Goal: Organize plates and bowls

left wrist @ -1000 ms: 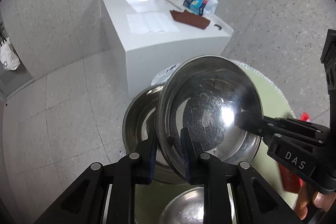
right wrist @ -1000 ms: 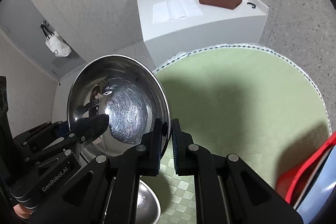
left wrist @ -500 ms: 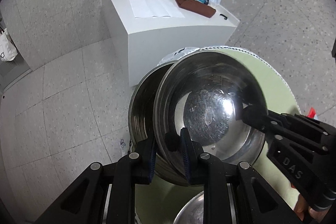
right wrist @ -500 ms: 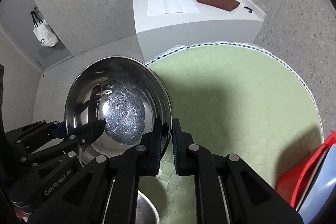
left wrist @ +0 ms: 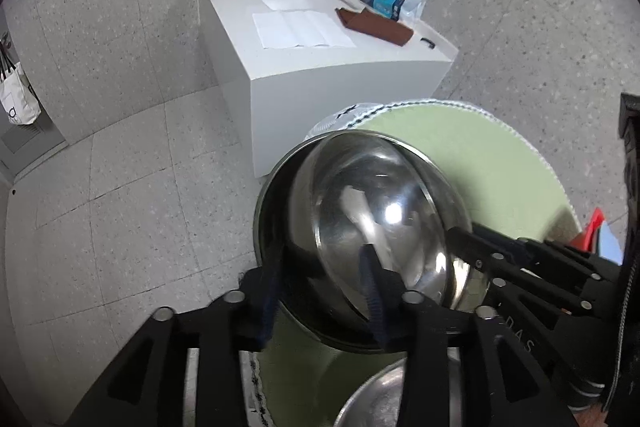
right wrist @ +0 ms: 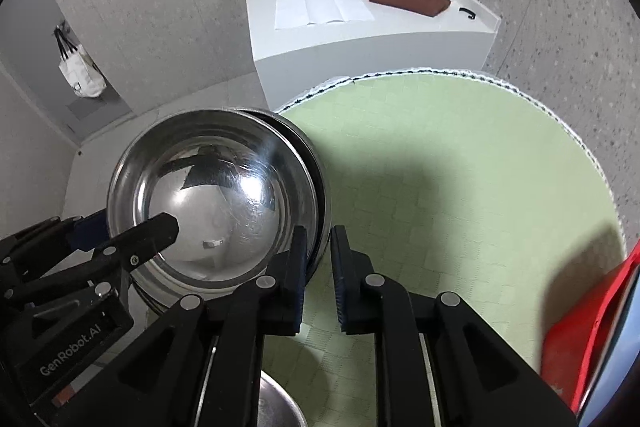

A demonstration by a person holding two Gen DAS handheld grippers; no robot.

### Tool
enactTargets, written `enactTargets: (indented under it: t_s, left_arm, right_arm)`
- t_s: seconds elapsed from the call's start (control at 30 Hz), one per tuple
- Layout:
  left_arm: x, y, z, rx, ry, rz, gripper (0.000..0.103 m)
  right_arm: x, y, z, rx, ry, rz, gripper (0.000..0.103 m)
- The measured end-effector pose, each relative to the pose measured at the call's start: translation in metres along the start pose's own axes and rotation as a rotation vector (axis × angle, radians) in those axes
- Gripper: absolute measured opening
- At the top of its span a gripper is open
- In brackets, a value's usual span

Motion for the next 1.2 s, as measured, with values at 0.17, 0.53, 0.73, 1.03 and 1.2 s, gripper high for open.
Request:
enactTargets:
  t_s: [0.17,0.53,0.73,1.03,1.2]
  left_arm:
    - [0.004,-0.012,0.021,0.087,0.015,-0.010,0.068]
    - [-0.003,-0.091,0.040,0.099,0.029,-0.029,0.069]
    - [0.001,-0.130,0.025,0.008,0.038,-0.046,0.065]
    - [0.008,-0.134,0.017,-0.052,-0.022,-0.102,0.014]
    - [0.012,-0.122,0.033,-0.021,-0.066,-0.127,0.014]
  right_arm:
    - [0.011,-0.007,0.019,0.056,0.052,-0.054,0.034]
    - [0.024,-0.063,0.050,0.081,0.112,-0.120,0.049]
    - [0.014,-0.099,0.035,0.008,0.180,-0.130,0.050]
    - [0.003,-0.116,0.021,-0.038,0.226,-0.125,0.010]
    - [0.009,-0.109,0.039,0.000,0.227,-0.152,0.009]
Point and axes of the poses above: each gripper's, at about its wrist camera, not at the fingertips, and z roughly against the way its jaws point, x to its right, y to its top, the point moved 2 cm from there along -z, roughly the way its jaws point, and after that the axes turned 6 degrees about z, right-handed, at the moved point
